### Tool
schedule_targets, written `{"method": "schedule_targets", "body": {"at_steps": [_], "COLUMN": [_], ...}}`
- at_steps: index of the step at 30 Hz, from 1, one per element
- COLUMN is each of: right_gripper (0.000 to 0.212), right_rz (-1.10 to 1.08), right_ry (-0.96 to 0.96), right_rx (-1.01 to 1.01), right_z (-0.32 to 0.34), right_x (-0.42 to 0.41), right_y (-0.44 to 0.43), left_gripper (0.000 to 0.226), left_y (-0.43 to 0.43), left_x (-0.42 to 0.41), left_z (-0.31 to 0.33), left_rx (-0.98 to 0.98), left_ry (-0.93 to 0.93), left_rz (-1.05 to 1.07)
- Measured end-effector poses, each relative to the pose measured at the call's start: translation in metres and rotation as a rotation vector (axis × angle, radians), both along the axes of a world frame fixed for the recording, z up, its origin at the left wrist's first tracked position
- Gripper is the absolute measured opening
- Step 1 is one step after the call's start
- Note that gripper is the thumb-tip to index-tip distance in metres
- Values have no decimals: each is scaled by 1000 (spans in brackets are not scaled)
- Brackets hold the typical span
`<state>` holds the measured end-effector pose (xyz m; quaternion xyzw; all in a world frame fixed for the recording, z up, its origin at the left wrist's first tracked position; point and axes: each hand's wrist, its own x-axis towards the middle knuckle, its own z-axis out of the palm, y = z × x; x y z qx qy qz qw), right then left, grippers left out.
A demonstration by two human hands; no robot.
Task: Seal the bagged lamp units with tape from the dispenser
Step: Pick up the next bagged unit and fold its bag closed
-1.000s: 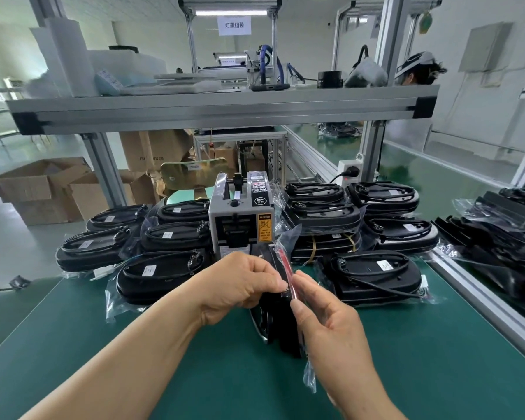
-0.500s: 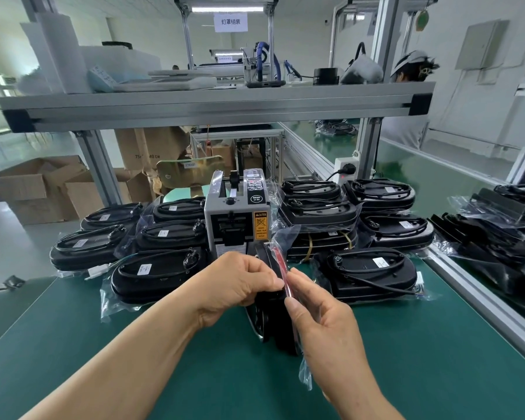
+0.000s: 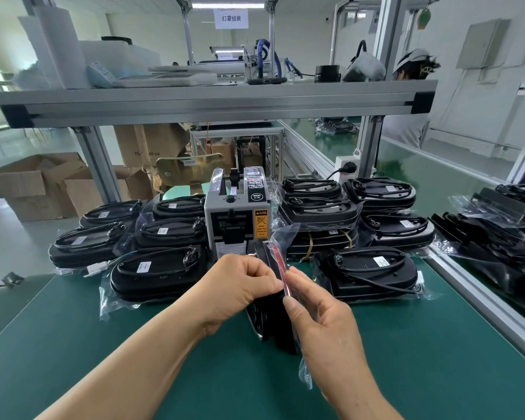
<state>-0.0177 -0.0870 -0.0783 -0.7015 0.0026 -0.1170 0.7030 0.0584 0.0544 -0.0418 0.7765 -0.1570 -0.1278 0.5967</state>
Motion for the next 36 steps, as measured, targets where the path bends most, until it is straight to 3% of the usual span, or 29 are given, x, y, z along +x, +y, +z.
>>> {"method": "schedule_targets", "body": {"at_steps": [7,15,23,32,36], "right_gripper": [44,43,38,27,36], "right_rz": [-3,9,9,60,14], "right_ry": [12,24,31,75,109], "right_rx": [-10,-43,-4,42,-215], "right_z": [-2,-1,-2,9,38], "right_x": [1,0,0,0,28], "right_y": [-1,-1,-3,-12,-24], "left_gripper": [14,16,15,51,55], "left_y": [1,-12,-1,-1,-4], "left_x": [-9,-11,-13,-9,-8], "left_z": [-14,-25,-25,-21,-21], "left_rx": [76,30,-61,-59,-27], "left_ry": [-194,-105,4,83,89], "left_rz": [104,308,140,117,141]}}
